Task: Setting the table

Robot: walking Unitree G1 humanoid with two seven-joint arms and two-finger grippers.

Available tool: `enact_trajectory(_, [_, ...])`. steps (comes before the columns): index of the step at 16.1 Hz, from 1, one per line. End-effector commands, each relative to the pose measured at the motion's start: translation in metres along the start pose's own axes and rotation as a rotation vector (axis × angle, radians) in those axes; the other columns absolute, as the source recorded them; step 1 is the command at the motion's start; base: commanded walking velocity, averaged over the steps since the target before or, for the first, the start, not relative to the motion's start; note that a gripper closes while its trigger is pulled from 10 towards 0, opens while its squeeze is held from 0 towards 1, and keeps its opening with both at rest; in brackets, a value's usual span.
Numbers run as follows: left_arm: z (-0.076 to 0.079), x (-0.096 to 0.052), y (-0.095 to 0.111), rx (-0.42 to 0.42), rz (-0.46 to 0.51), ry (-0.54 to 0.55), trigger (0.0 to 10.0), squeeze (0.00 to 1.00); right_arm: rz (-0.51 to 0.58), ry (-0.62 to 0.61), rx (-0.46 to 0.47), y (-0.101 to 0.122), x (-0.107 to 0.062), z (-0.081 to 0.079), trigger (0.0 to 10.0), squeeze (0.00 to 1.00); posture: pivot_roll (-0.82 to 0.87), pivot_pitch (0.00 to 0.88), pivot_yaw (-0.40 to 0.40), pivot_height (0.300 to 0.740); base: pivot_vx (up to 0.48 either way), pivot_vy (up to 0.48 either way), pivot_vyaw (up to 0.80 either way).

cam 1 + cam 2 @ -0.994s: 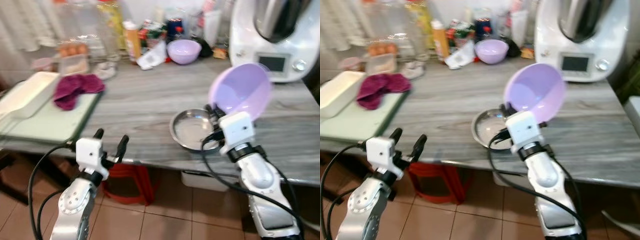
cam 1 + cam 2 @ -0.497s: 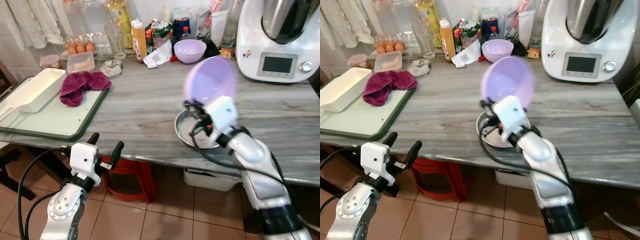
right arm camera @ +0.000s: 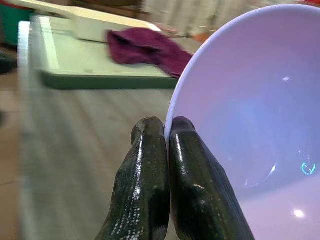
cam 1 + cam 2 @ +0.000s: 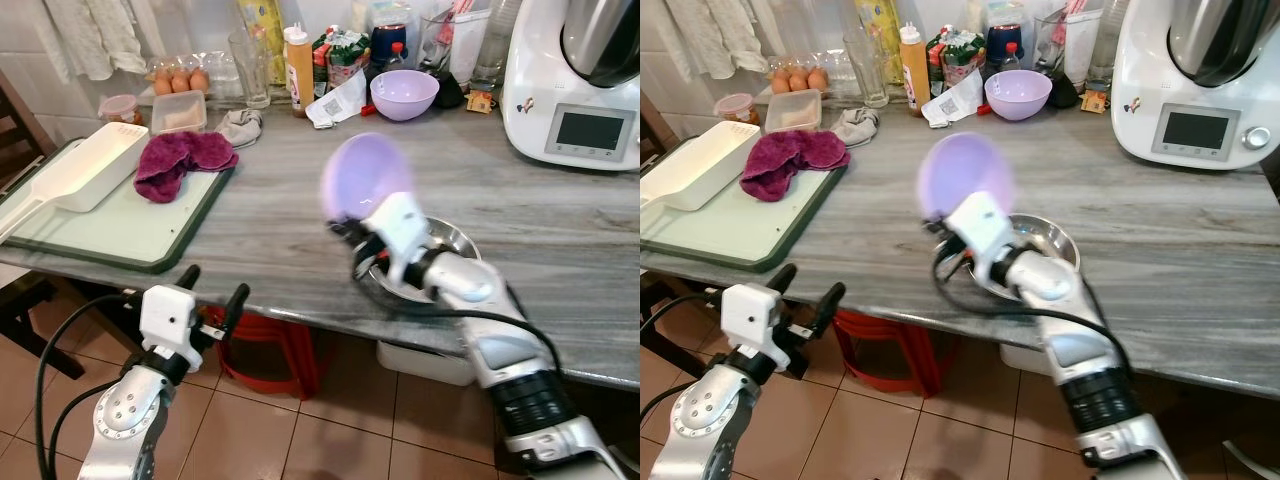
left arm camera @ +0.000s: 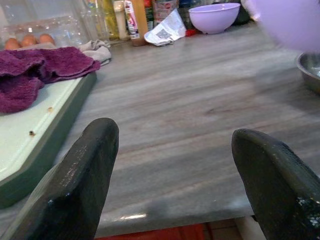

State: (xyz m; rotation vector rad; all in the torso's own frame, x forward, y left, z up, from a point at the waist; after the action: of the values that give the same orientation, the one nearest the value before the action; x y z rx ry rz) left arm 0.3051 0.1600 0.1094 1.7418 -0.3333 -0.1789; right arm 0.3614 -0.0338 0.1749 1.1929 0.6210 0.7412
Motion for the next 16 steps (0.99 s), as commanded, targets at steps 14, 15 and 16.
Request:
enact_trajectory(14, [0.018, 0.006, 0.006, -0.042, 0.007, -0.091, 10.0, 0.00, -0.198, 0.137, -0.090, -0.032, 0.002, 0.006, 10.0, 0.44, -0.08, 0.121, 0.089, 0.740, 0.000, 0.000, 0.00])
enact_trajectory(15, [0.019, 0.006, 0.006, -0.045, 0.005, -0.095, 10.0, 0.00, -0.203, 0.146, -0.097, -0.033, 0.002, 0.005, 10.0, 0.65, -0.08, 0.121, 0.089, 0.740, 0.000, 0.000, 0.00])
enact_trajectory(16, [0.020, 0.006, 0.006, -0.047, 0.004, -0.098, 10.0, 0.00, -0.204, 0.154, -0.102, -0.033, 0.002, 0.005, 10.0, 0.91, -0.08, 0.123, 0.089, 0.740, 0.000, 0.000, 0.00])
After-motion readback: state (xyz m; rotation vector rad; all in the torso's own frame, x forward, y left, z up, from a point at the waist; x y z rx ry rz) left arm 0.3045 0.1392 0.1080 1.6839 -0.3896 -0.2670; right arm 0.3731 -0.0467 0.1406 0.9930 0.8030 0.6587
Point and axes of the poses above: a point about 5 cm out from each wrist's last joint towards the gripper, its own x axis pointing out of the wrist towards the gripper, its own y axis along the axis of the wrist's last joint, z = x × y, the point moved 6 cm from there along x, pointing out of the wrist towards the gripper, and after that the axes turned 5 degrees about x, right-handed, at the moved point
